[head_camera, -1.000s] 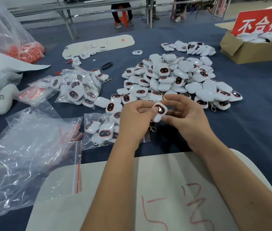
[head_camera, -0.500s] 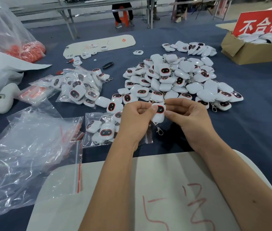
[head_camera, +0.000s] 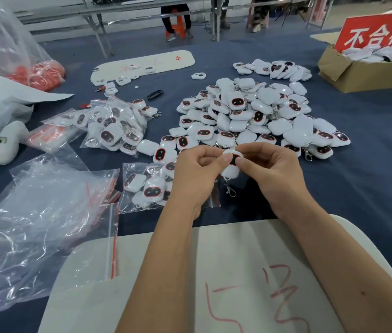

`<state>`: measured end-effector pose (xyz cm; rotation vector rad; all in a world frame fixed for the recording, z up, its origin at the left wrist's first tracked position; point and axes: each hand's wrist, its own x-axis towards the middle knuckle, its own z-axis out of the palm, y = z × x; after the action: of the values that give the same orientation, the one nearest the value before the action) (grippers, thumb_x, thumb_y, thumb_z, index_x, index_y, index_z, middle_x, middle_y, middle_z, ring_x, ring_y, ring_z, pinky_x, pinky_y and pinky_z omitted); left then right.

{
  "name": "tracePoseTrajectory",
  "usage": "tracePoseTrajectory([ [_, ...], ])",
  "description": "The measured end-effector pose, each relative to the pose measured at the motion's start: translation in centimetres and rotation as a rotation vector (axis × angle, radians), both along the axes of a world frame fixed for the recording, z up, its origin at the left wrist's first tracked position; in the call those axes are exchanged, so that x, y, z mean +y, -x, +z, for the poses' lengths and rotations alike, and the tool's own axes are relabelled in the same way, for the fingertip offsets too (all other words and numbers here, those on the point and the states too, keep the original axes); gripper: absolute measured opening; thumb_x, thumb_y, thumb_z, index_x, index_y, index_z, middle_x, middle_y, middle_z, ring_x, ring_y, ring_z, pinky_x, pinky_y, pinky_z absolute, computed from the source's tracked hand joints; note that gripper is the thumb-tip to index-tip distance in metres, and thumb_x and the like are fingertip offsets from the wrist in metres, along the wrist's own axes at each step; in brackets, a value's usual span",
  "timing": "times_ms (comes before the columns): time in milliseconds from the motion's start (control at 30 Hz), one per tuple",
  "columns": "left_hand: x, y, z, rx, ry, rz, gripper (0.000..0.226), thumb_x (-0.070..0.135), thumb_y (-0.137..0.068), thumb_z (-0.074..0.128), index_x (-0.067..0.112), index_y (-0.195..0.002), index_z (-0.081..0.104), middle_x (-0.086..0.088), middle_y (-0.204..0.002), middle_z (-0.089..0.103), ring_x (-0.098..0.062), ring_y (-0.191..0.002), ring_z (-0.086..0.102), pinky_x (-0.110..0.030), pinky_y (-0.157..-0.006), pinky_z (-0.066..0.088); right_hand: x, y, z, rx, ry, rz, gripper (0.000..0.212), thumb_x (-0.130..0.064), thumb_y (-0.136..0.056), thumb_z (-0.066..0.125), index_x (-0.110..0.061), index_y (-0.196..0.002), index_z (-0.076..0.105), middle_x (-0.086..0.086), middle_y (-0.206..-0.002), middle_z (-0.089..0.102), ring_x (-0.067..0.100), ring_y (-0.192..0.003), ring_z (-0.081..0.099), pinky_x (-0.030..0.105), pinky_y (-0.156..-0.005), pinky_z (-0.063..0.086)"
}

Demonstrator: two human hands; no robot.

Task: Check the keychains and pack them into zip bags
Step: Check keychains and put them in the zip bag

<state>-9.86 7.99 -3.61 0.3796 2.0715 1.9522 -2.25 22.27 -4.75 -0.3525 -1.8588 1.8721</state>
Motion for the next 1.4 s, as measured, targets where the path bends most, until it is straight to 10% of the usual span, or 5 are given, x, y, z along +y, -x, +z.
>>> tracePoseTrajectory([
  [700,-0.4,0.1,0.2,0.042,-0.019,-0.028,0.007,0.015,-0.086,0.083,0.014,-0.093,0.08,-0.001,-0.081,0.079,-0.005,-0.072,0.072,-0.014,-0.064,0.053,0.3,0.0,0.3,0.007,-0.023,0.06,0.016,0.001,-0.091,0.075,-0.012,-0.099,0.079,0.005,-0.095,0.081,0.017,-0.09,0.076,0.024,-0.084,0.058],
  [1400,0.7,-0.4,1.1,0.219,0.218,0.305,0.034,0.036,-0.099,0.065,0.011,-0.075,0.066,0.001,-0.07,0.069,-0.017,-0.064,0.065,-0.036,-0.069,0.054,-0.4,0.4,0.1,-0.124,-0.016,-0.024,0.021,-0.003,-0.092,0.076,-0.021,-0.103,0.077,-0.001,-0.094,0.081,0.014,-0.089,0.076,0.026,-0.081,0.059],
])
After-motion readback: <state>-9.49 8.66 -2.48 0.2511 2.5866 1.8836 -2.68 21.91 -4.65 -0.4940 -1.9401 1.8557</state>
